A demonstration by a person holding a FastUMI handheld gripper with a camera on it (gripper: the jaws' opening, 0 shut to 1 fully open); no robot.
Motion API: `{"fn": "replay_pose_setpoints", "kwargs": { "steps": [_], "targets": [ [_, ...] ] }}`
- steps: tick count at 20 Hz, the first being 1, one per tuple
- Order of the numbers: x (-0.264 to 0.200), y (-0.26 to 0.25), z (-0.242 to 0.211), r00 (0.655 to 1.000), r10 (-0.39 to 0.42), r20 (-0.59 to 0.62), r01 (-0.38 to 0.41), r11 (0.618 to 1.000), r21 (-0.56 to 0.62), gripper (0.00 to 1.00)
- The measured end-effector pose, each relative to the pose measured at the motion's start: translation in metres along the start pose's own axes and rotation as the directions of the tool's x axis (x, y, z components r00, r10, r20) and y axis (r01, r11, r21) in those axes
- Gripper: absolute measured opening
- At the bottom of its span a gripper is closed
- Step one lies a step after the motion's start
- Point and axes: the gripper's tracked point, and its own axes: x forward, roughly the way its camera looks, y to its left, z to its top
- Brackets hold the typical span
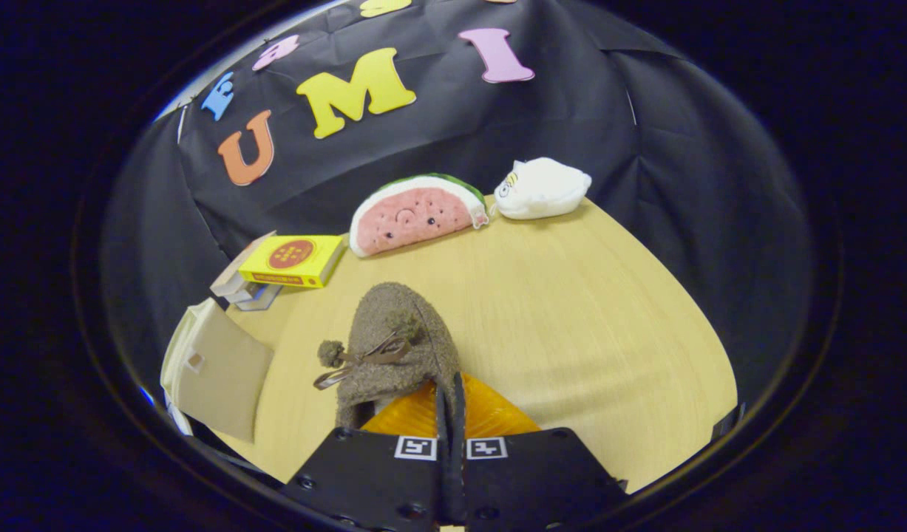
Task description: Open the storage box then place both shoes into the box .Put the left shoe in first, then the right shoe, with the right side of both shoes facing outward in a uniform manner.
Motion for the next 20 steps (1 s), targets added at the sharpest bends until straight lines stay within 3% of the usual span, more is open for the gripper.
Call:
{"fn": "replay_pose_setpoints", "kwargs": {
  "steps": [6, 11, 15, 20],
  "targets": [
    [-0.055, 0.125, 0.044, 0.989, 0.052, 0.138, -0.045, 0.998, -0.053, 0.00],
    [-0.065, 0.254, 0.048, 0.980, 0.138, 0.141, -0.130, 0.989, -0.067, 0.00],
    [-0.053, 0.346, 0.027, 0.973, 0.210, 0.094, -0.212, 0.977, 0.007, 0.00],
    [-0.023, 0.400, -0.020, 0.984, 0.167, 0.060, -0.171, 0.982, 0.075, 0.00]
  ]
}}
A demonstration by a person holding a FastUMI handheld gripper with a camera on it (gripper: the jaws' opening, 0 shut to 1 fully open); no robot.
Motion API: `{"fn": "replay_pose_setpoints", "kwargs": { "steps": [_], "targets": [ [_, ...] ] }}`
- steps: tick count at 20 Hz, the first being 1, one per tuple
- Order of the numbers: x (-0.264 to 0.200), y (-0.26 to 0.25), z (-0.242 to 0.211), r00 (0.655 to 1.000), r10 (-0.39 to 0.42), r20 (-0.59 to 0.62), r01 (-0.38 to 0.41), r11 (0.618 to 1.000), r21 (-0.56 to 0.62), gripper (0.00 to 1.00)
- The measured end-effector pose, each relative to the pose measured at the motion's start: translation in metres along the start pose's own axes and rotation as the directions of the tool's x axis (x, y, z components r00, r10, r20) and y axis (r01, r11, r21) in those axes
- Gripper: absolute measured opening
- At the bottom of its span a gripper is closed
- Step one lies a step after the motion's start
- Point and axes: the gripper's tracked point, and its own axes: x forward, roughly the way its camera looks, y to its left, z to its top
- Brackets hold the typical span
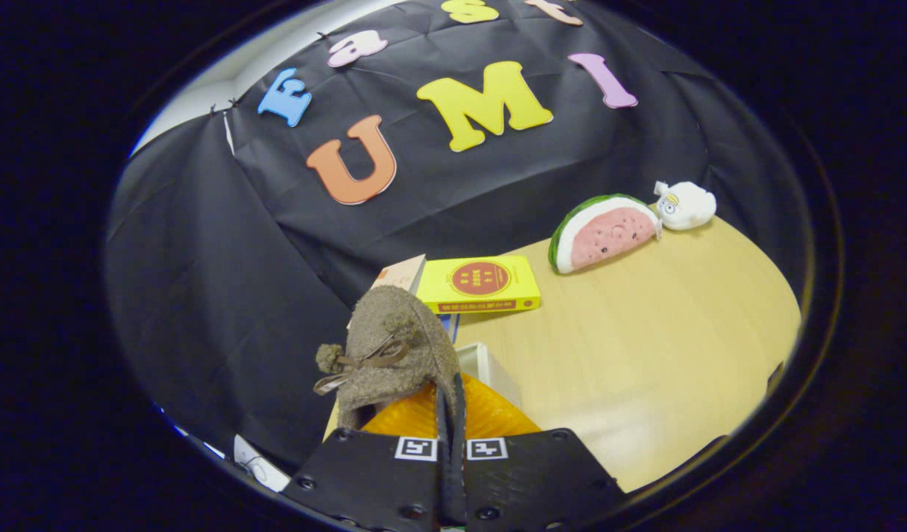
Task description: Open the storage box then place both shoes into the box .Put the left shoe in first, then the right shoe, with the right side of both shoes facing outward in a uniform manner.
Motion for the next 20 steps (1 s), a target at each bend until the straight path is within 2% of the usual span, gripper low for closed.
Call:
{"fn": "replay_pose_setpoints", "kwargs": {
  "steps": [7, 15, 17, 20],
  "targets": [
    [0.036, 0.002, -0.037, 0.993, -0.113, 0.015, 0.114, 0.992, -0.057, 0.00],
    [0.052, -0.016, -0.050, 0.971, -0.227, 0.076, 0.235, 0.964, -0.127, 0.01],
    [0.054, -0.012, -0.052, 0.971, -0.220, 0.091, 0.232, 0.961, -0.150, 0.04],
    [0.058, -0.005, -0.062, 0.982, -0.177, 0.060, 0.185, 0.968, -0.169, 0.17]
  ]
}}
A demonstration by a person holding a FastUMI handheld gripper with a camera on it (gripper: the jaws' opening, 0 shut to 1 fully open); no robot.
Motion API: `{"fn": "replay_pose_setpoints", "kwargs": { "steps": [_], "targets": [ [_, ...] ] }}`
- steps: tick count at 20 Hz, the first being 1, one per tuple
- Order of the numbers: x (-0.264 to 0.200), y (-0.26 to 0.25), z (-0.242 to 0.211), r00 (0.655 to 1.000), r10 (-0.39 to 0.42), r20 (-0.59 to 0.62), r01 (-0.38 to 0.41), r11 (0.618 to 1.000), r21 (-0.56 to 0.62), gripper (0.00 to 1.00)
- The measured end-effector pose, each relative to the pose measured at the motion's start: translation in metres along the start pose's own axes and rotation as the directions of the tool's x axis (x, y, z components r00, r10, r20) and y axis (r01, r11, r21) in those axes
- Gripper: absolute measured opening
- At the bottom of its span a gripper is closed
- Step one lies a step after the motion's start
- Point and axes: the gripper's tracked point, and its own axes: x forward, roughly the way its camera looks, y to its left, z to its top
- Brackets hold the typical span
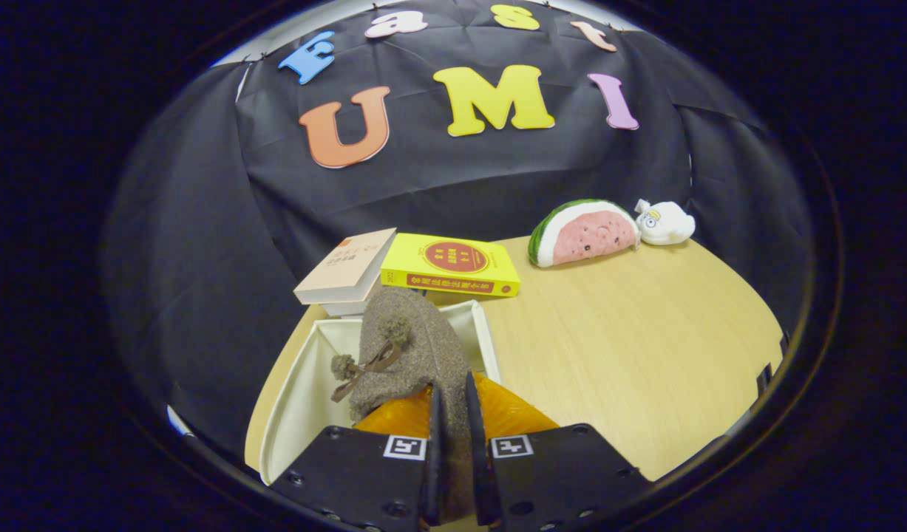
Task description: Open the storage box then place both shoes into the box .Put the left shoe in first, then the right shoe, with the right side of both shoes facing outward in a uniform manner.
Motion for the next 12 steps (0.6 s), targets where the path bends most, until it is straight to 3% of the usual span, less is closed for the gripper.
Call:
{"fn": "replay_pose_setpoints", "kwargs": {
  "steps": [6, 12],
  "targets": [
    [-0.007, 0.004, -0.010, 0.999, 0.029, -0.020, -0.030, 0.998, -0.056, 0.35],
    [-0.026, 0.006, -0.011, 0.998, 0.056, -0.002, -0.056, 0.994, -0.089, 0.61]
  ]
}}
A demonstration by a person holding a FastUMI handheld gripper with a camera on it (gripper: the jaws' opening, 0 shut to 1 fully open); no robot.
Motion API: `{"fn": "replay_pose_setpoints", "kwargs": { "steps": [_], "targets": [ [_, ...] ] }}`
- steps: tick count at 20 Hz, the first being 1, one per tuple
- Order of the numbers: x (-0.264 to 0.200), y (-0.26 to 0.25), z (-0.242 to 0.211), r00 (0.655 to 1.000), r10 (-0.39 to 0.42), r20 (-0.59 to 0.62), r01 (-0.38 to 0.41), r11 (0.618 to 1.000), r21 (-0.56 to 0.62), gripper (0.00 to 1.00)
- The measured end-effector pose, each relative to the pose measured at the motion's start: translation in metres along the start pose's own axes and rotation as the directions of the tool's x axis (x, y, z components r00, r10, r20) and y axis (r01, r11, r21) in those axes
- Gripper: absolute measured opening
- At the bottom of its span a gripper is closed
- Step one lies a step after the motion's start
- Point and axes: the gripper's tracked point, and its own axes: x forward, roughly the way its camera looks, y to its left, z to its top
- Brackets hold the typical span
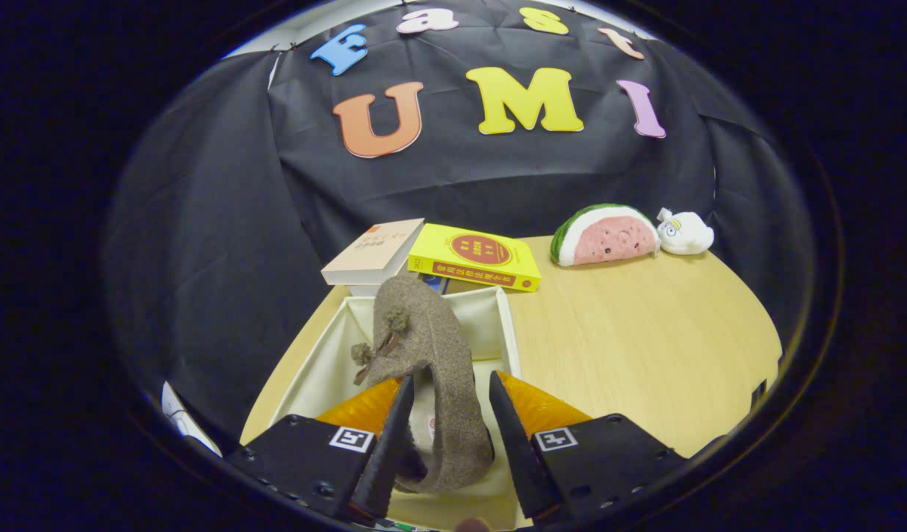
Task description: Open the storage box then place both shoes into the box .Put the left shoe in first, then the right shoe, with the right side of both shoes facing outward in a uniform manner.
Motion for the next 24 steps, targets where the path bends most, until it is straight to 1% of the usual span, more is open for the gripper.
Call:
{"fn": "replay_pose_setpoints", "kwargs": {
  "steps": [2, 5, 8, 10, 12, 14, 17, 21, 23, 24],
  "targets": [
    [-0.010, 0.002, 0.002, 0.999, 0.024, 0.022, -0.024, 1.000, 0.009, 0.69],
    [-0.031, -0.003, 0.020, 0.994, 0.042, 0.101, -0.042, 0.999, -0.007, 0.86],
    [-0.056, -0.017, 0.037, 0.981, 0.052, 0.185, -0.048, 0.999, -0.026, 0.86],
    [-0.076, -0.030, 0.046, 0.967, 0.062, 0.248, -0.054, 0.998, -0.038, 0.86],
    [-0.099, -0.049, 0.061, 0.943, 0.060, 0.327, -0.046, 0.998, -0.050, 0.88],
    [-0.123, -0.074, 0.068, 0.913, 0.049, 0.406, -0.024, 0.998, -0.066, 0.90],
    [-0.155, -0.113, 0.067, 0.868, 0.042, 0.496, -0.008, 0.998, -0.070, 0.93],
    [-0.197, -0.165, 0.056, 0.826, 0.021, 0.563, 0.022, 0.997, -0.069, 0.95],
    [-0.217, -0.181, 0.052, 0.798, 0.010, 0.602, 0.044, 0.996, -0.075, 0.95],
    [-0.224, -0.185, 0.047, 0.793, 0.010, 0.610, 0.053, 0.995, -0.085, 0.95]
  ]
}}
